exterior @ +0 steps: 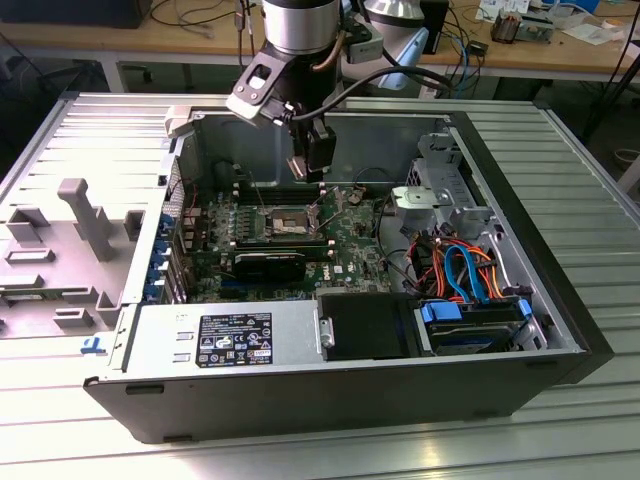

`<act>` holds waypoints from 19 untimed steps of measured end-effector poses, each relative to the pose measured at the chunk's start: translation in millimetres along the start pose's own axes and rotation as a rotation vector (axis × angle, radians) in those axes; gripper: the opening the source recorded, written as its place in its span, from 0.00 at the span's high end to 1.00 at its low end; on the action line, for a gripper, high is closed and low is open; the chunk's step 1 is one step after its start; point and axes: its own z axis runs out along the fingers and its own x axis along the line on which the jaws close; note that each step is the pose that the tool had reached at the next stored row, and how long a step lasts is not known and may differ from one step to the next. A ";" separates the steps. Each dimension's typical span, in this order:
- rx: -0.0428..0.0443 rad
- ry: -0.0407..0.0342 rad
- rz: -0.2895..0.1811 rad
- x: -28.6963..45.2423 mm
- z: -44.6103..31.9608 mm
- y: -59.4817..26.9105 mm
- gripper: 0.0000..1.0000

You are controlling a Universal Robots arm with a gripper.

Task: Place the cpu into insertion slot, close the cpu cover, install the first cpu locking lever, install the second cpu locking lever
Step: 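Place the cpu into insertion slot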

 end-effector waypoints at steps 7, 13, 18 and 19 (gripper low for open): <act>-0.0003 -0.0014 0.016 0.0 0.0 0.0 0.45; -0.0005 -0.0022 0.024 0.0 0.0 0.0 0.45; -0.0006 -0.0029 0.032 0.0 0.1 0.0 0.45; -0.0007 -0.0031 0.034 0.0 0.0 0.0 0.45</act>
